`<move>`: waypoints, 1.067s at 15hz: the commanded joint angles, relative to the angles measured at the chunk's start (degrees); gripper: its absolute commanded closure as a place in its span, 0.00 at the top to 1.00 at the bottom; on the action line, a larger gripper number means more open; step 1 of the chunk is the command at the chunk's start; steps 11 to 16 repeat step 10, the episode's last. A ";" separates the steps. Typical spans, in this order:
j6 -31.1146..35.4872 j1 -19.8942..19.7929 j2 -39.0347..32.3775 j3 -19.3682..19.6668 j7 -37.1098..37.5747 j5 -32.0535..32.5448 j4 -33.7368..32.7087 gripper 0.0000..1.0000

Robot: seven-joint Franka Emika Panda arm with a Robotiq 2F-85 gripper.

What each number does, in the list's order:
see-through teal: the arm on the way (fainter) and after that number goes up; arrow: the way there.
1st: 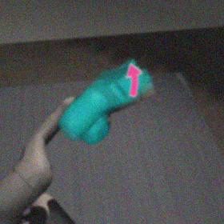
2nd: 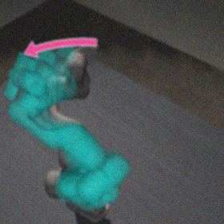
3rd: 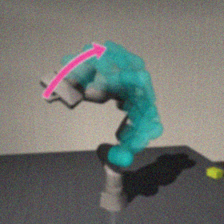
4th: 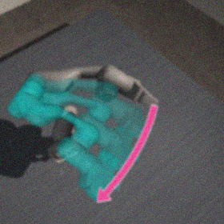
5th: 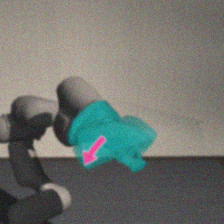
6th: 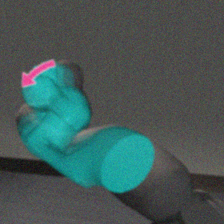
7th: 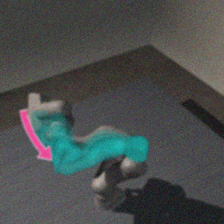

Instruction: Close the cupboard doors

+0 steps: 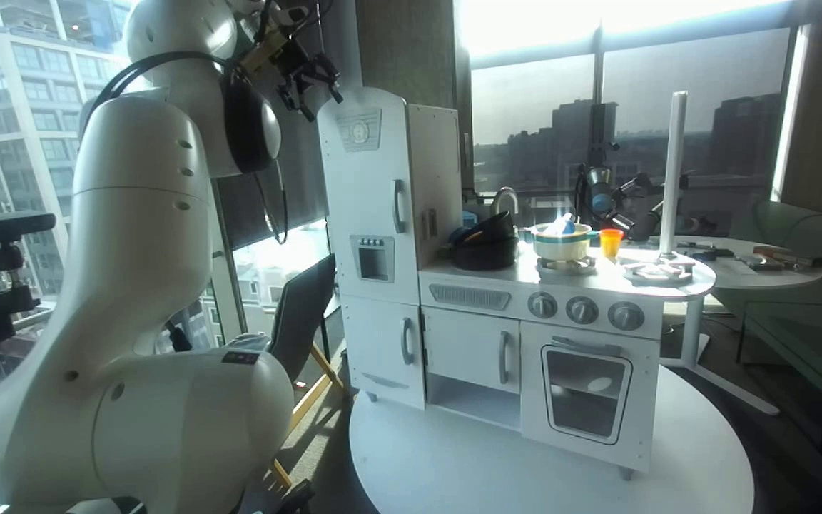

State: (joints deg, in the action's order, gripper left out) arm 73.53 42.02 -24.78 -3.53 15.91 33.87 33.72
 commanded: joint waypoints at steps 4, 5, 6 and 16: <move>12.77 0.24 0.71 -0.04 1.87 2.36 0.42 1.00; 13.75 0.21 0.94 -0.26 2.67 1.74 0.68 1.00; 14.36 0.33 1.05 -0.25 3.48 1.67 0.87 1.00; 11.78 -1.18 1.95 -2.65 2.75 -5.34 0.45 1.00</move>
